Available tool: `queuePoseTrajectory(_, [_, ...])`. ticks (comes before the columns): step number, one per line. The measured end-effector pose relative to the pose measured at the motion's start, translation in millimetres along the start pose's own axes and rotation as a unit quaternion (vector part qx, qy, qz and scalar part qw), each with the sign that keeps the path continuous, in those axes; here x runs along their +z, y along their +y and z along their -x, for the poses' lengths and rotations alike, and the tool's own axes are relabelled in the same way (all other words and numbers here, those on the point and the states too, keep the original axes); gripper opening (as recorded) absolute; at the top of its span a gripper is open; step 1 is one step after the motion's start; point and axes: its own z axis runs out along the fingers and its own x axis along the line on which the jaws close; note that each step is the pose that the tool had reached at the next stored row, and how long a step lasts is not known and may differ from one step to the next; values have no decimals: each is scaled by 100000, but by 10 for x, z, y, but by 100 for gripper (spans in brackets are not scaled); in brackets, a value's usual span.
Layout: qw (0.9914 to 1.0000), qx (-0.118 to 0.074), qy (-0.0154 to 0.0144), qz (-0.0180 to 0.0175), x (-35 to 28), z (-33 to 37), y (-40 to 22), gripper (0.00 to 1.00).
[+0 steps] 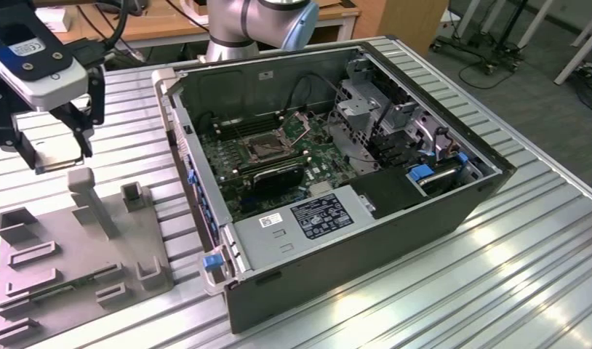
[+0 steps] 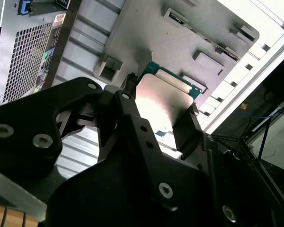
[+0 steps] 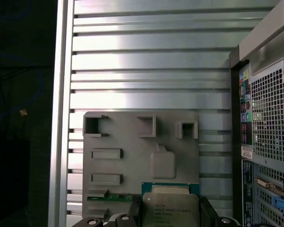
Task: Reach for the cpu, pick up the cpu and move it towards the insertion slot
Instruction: 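Pick up the cpu and move it towards the insertion slot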
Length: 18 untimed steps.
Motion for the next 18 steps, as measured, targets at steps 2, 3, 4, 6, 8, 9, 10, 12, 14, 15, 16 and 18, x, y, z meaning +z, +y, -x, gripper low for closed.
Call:
queuePoseTrajectory(2, [100000,2,7,-6,-14,4,5,55])
queuePoseTrajectory(3, [100000,6,9,-7,-21,6,7,55])
queuePoseTrajectory(4, [100000,7,9,-8,-28,6,9,55])
queuePoseTrajectory(6, [100000,6,5,-3,-43,8,13,55])
queuePoseTrajectory(8, [100000,6,3,-1,-53,11,15,55])
queuePoseTrajectory(9, [100000,8,-5,7,-52,16,16,55])
queuePoseTrajectory(10, [100000,7,3,0,-54,24,17,55])
queuePoseTrajectory(12, [100000,9,7,1,-54,46,18,55])
queuePoseTrajectory(14, [100000,4,6,-2,-53,86,20,55])
queuePoseTrajectory(15, [100000,7,3,-1,-53,106,20,55])
queuePoseTrajectory(16, [100000,5,5,-4,-53,129,21,55])
queuePoseTrajectory(18, [100000,4,10,-10,-53,172,22,55])
